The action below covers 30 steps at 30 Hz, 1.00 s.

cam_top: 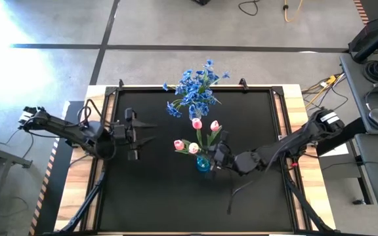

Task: Sort flowers into vase by color
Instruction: Put the pink tulip into the blue vase, then return to Home Position

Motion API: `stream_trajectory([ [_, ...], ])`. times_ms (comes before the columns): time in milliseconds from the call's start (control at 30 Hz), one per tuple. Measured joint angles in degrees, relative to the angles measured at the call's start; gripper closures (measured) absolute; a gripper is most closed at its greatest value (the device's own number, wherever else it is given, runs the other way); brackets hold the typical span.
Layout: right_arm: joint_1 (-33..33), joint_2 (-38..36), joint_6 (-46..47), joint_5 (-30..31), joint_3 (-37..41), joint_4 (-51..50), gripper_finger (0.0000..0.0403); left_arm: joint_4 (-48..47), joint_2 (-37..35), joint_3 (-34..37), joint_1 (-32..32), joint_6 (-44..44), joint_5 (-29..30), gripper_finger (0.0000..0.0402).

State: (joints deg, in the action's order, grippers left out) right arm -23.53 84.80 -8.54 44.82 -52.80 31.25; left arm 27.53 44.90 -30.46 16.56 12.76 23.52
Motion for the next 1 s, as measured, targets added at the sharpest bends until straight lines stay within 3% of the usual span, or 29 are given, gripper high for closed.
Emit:
stream_trajectory([
  [167, 0.0, 1.2, 0.0, 4.7, 0.0, 0.3, 0.0348, 1.4, -2.9, 3.5, -0.1, -1.6, 0.7, 0.0237],
  [433, -0.1, 0.8, 0.8, 6.2, 0.0, -1.2, 0.0246, 1.4, -5.3, 6.0, -0.1, -3.0, 1.6, 0.0237],
  [600, -0.8, -1.2, 1.1, 6.2, 0.0, -5.7, 0.0215, 1.1, -5.3, 7.4, -0.1, -3.0, 1.6, 0.0237],
  [800, -2.1, -7.0, 4.7, 2.4, 0.0, -19.5, 0.0223, 1.2, -5.7, 9.9, 0.0, -2.9, 3.1, 0.0257],
  [1000, -2.1, -13.6, 10.4, -3.4, 1.8, -35.6, 0.0304, 1.0, -6.4, 13.5, -0.1, -3.3, 3.0, 0.0327],
])
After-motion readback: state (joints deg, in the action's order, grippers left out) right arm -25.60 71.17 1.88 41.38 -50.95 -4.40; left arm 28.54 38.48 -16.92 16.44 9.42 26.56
